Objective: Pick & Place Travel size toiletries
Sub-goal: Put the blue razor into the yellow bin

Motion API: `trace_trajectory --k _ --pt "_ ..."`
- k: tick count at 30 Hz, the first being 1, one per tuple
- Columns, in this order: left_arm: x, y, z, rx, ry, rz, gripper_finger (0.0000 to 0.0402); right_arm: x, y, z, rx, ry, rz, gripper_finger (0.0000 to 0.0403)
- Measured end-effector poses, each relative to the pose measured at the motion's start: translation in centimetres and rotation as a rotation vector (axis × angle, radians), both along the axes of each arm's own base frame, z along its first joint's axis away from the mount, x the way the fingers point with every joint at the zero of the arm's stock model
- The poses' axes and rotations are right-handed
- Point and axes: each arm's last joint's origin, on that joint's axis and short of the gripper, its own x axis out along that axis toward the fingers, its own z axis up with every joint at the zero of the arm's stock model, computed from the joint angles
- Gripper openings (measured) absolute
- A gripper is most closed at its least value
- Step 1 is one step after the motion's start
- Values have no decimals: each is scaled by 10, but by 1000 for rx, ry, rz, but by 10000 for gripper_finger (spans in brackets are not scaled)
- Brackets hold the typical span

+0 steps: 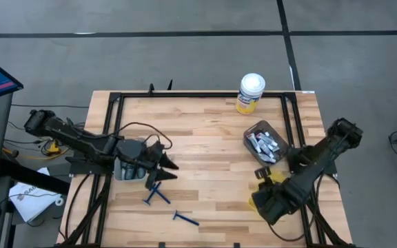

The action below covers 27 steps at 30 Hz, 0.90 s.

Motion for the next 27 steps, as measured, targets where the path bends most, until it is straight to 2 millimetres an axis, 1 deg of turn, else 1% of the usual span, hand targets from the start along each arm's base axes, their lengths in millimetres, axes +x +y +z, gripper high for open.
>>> trace_trajectory --k 4,8,12,16,22,27 --pt "-2 -10 -2 20 6 -51 207 -3 5 -26 -5 127 9 30" --pt "-7 -23 -2 116 -18 -141 217 -6 7 -39 -42 172 22 31" --pt "-13 -34 -6 181 1 -213 227 -10 8 -42 -38 200 30 48" --pt "-15 -44 -18 213 78 -262 233 -16 10 -41 -48 214 55 55" --pt "-9 -62 -42 269 167 -343 248 -19 13 -41 -38 230 74 61" --pt "-4 -69 -59 283 239 -388 266 -19 12 -41 -28 226 28 93"
